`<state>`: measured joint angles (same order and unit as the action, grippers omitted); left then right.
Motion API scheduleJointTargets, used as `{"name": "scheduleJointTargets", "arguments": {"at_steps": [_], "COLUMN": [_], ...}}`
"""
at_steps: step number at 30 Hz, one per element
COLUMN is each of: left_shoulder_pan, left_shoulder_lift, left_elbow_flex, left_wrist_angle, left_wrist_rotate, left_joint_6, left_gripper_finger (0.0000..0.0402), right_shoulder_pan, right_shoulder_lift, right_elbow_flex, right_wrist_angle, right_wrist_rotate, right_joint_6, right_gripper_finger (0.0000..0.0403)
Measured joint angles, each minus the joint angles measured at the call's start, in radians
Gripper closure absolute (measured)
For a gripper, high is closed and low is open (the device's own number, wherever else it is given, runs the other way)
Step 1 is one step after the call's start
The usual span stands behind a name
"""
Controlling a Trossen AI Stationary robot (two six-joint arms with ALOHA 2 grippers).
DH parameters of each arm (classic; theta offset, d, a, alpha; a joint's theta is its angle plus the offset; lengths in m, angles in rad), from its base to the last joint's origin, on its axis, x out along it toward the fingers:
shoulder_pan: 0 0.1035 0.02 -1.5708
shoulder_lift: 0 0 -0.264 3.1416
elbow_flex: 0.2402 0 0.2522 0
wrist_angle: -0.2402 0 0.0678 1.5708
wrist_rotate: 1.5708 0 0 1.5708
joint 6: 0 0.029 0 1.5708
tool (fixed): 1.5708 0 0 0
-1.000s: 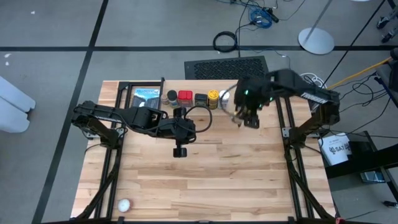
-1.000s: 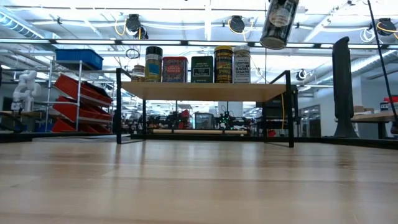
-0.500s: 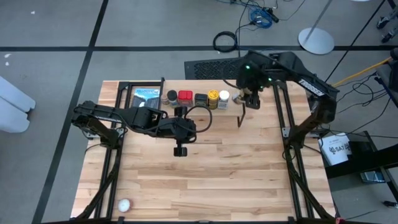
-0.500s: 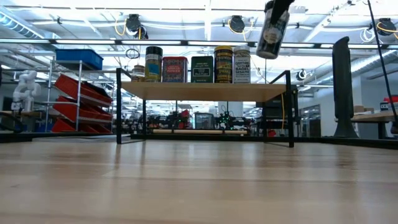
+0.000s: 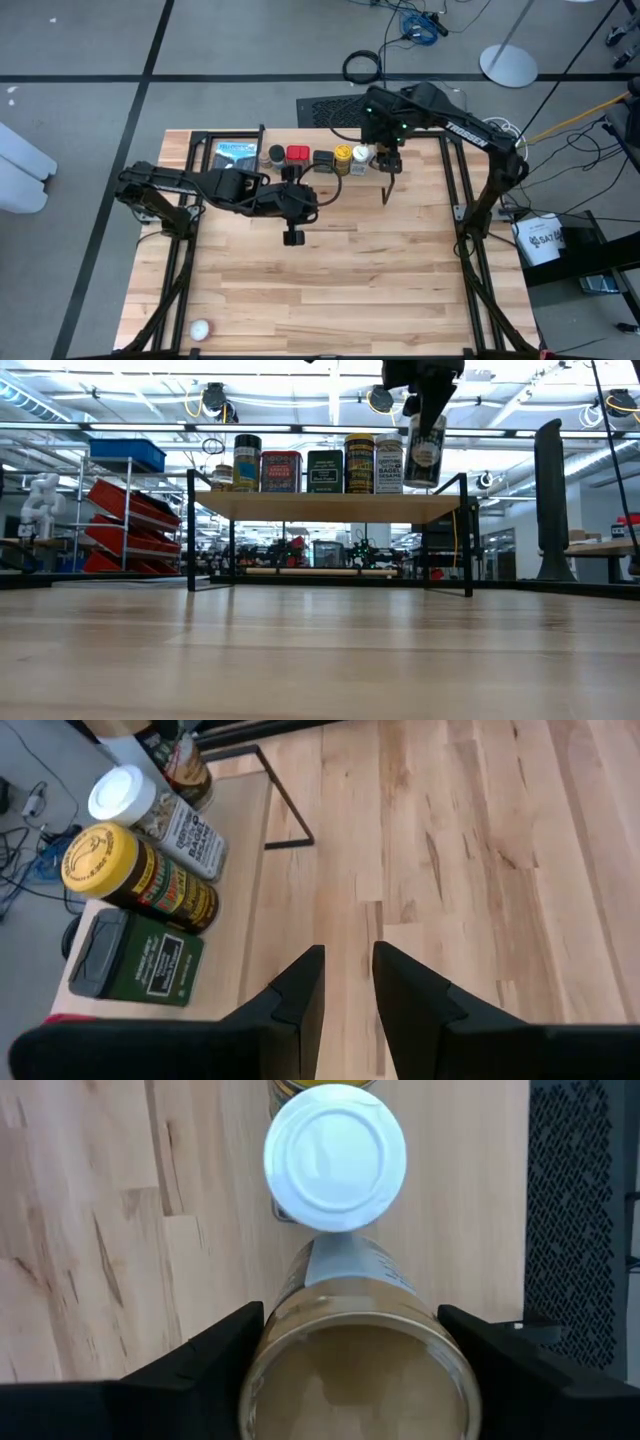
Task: Shelf spices
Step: Put the gold seasoning bottle on the shelf
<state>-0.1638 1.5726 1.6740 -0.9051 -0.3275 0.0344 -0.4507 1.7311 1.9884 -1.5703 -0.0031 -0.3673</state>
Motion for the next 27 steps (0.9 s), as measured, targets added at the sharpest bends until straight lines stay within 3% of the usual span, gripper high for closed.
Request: {"name": "scheduleJointTargets", "arguments": {"at_steps": [18, 27], "left_shoulder_pan": [0.000, 0.000], "left_shoulder_lift": [-0.018, -0.018], "left_elbow_flex": [0.000, 0.000], "left_wrist_angle": [-0.030, -0.030], "left_wrist_rotate": [0.000, 0.000], "left_joint_6": [-0.028, -0.028], "left_gripper_finger": [0.0304, 0.0304], "right_shoulder_pan": [0.001, 0.001], "right_shoulder_lift": [0.006, 0.006], "right_elbow_flex": [-0.002, -0.079], "right_wrist_angle": [0.000, 0.003], "right_wrist_rotate": [-0.029, -0.024], "right_joint_6": [-0.032, -0.061], "right_gripper_finger": [0.0136, 0.0136]}}
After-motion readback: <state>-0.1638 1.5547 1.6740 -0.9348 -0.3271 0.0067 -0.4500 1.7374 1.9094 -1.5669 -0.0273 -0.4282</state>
